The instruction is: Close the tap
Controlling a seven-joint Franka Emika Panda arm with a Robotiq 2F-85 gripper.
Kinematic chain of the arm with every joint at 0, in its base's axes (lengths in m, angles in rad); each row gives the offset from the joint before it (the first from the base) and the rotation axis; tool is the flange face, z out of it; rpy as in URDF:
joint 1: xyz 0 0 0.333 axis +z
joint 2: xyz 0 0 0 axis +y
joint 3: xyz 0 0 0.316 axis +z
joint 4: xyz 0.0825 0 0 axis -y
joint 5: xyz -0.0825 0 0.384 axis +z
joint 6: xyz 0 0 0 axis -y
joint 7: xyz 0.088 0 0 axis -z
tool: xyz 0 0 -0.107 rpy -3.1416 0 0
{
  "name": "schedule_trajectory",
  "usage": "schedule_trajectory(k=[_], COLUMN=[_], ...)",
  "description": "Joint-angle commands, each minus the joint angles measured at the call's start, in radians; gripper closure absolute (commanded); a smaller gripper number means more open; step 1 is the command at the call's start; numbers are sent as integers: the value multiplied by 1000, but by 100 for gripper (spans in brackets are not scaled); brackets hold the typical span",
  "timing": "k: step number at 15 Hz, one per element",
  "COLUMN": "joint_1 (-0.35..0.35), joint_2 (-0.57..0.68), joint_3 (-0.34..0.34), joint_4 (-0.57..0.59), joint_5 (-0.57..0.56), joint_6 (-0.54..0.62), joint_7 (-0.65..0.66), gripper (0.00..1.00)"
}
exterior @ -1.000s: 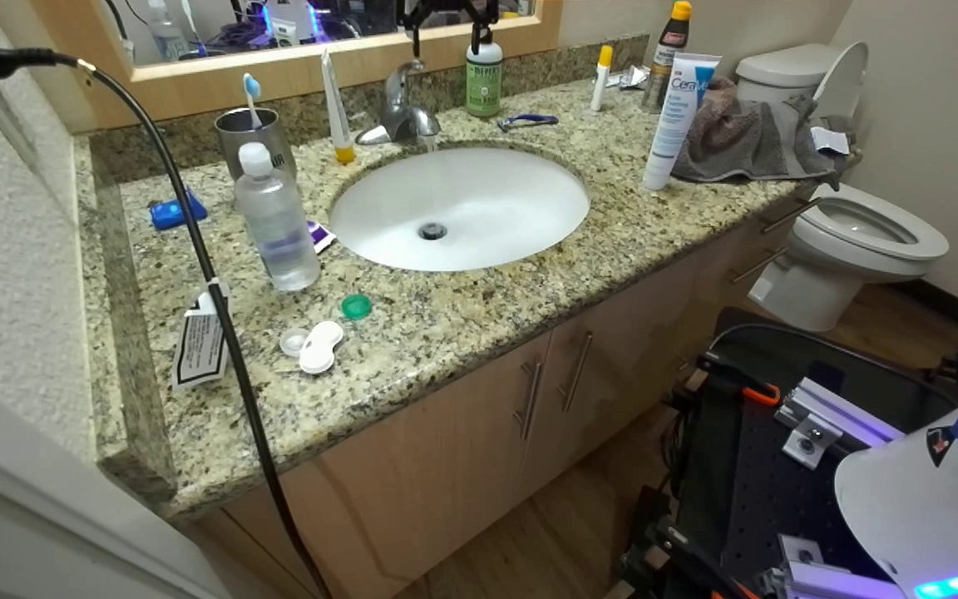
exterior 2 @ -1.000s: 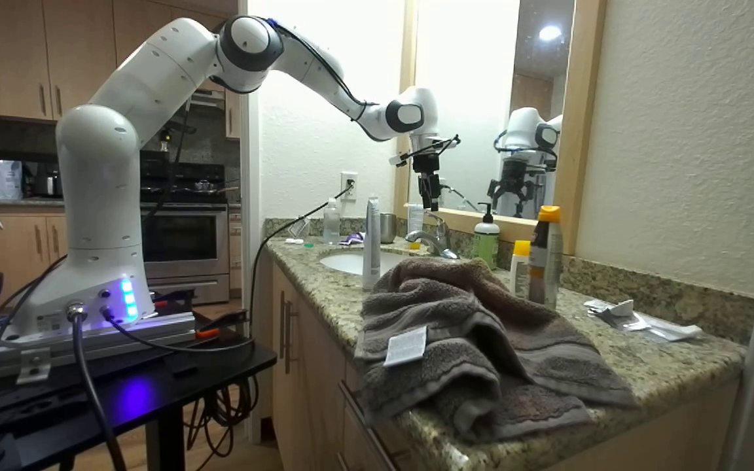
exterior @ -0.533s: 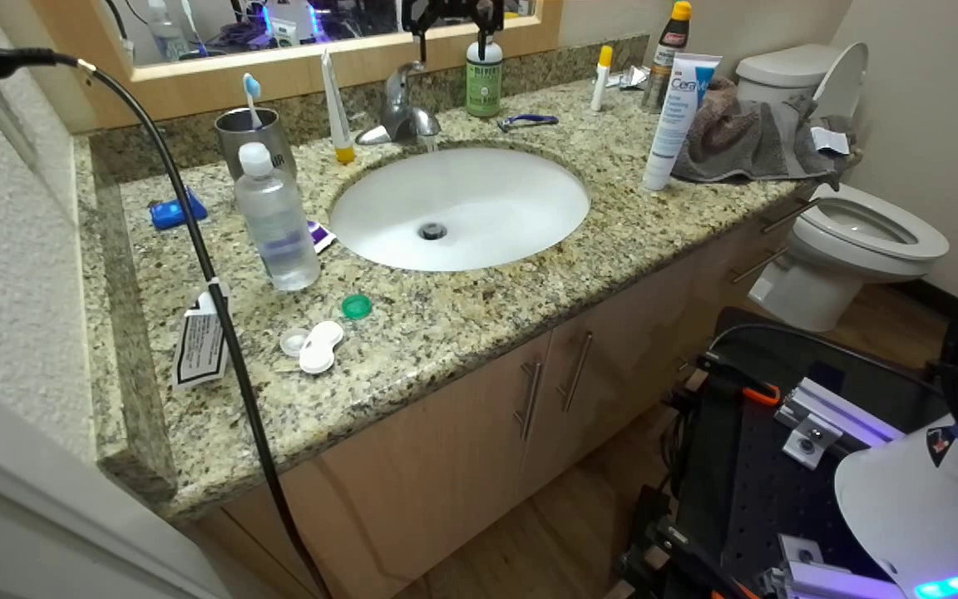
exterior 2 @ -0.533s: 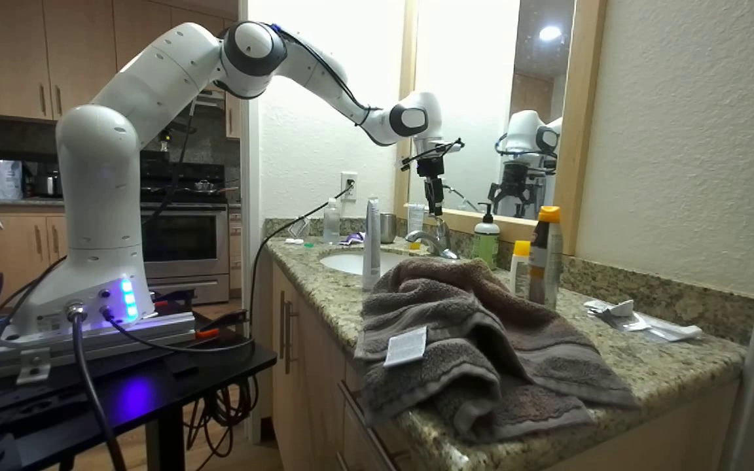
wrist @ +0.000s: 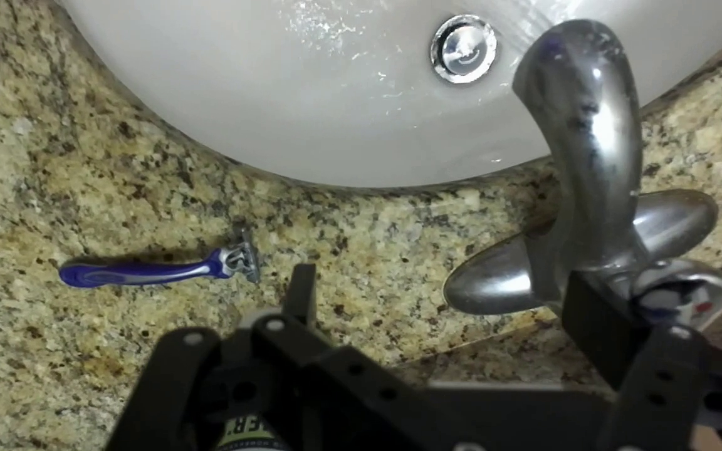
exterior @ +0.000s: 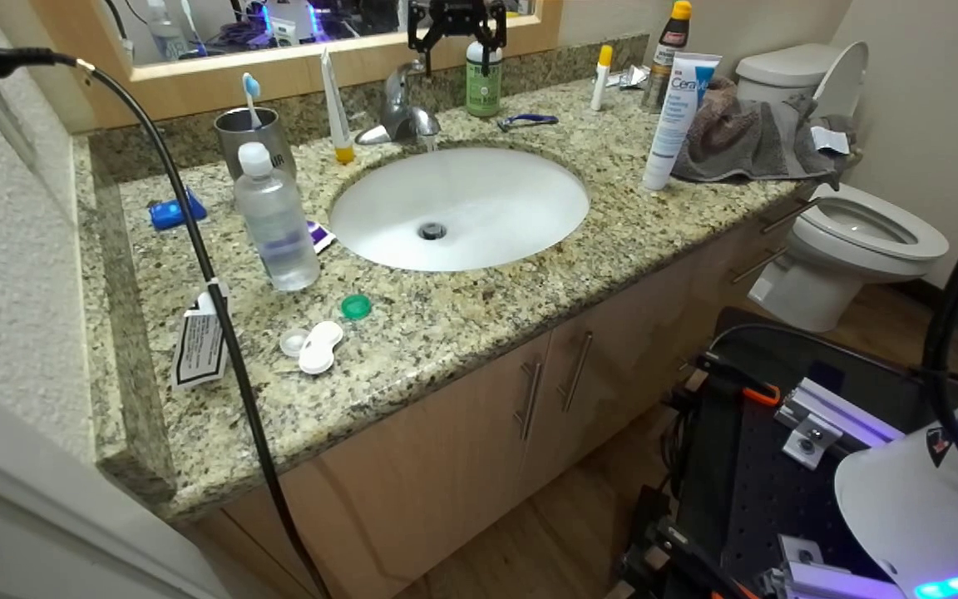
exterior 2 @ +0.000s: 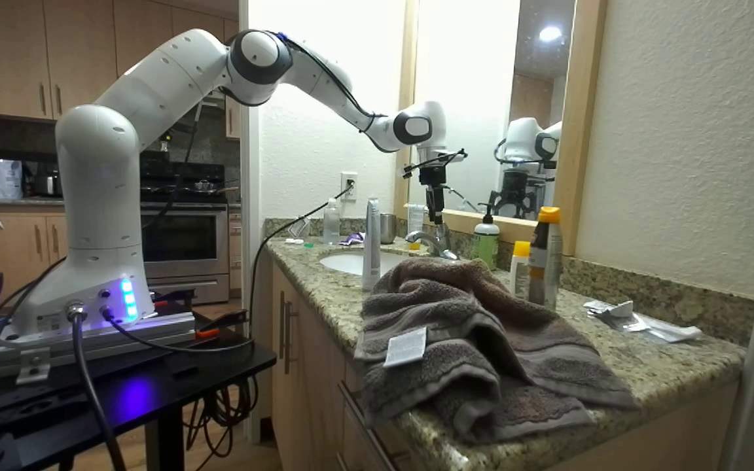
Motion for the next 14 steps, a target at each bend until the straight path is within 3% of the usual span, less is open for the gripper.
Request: schedule_trajectory(k=[1, 8, 14], joint_1=[-2, 20, -14], joint_2=[4, 65, 76], joint_3=[25, 30, 33], joint_4=[59, 160, 246], joint_5=[12, -51, 3], joint_6=[-44, -349, -325], joint_7=[-48, -142, -119], gripper=[0, 0, 0])
